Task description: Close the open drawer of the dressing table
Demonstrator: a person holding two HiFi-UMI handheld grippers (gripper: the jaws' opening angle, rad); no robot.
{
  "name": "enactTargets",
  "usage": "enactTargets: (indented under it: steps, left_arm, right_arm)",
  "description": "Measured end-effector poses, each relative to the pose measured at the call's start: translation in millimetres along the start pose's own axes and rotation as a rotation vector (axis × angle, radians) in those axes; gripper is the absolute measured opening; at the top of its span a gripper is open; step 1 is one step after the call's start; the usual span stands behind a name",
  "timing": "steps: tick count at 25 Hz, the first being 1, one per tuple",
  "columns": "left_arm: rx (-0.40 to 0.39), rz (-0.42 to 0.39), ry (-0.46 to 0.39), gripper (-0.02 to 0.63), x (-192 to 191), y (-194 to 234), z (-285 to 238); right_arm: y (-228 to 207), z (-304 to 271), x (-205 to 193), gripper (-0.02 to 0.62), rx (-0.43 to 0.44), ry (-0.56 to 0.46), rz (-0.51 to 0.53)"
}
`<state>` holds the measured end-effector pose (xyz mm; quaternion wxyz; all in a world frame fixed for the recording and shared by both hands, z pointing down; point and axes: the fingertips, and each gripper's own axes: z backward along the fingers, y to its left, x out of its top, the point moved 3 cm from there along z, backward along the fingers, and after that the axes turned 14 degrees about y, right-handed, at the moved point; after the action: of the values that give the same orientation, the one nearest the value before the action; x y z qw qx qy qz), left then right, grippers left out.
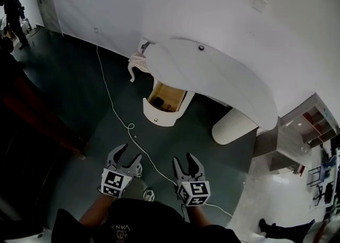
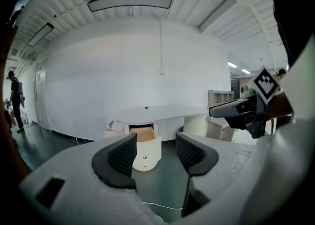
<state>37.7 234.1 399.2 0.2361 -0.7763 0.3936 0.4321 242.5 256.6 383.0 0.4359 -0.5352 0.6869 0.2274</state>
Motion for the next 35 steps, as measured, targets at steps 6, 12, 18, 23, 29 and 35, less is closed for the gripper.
enactTargets:
  steps: [6, 12, 18, 23, 29, 35]
  left_arm:
    - [-0.039, -0.024, 0.017, 0.242, 24.4, 30.2, -42.6]
    - [-0.092, -0.049, 0.047, 0.249, 42.0, 63.7, -87.0]
    - [-0.15, -0.063, 0.091, 0.25, 44.3, 97.0, -130.4]
    - [-0.202, -0.09, 0.124, 0.255, 33.7, 118.6, -162.6]
    - [-0.252, -0.107, 0.222, 0.258, 2.9, 130.7, -193.1]
    - [-0.28, -0.105, 0.263, 0.258, -17.1, 123.5, -222.4]
  right_arm:
    - [-15.3, -35.6, 26.7, 0.204, -0.033, 0.011, 0.001]
    - [-27.6, -72.4, 57.1, 0.204, -0.069, 0.02, -0.023]
    - [-35.2, -112.4, 75.9, 0.204, -0.118, 0.026, -0.047]
    - [-38.4, -137.2, 80.4, 0.204, -0.173, 0.036, -0.063]
    - [-40.9, -150.9, 80.3, 0.204, -0.229, 0.046, -0.096]
    - [-49.3, -161.5, 70.5, 0.204, -0.243, 0.076, -0.107]
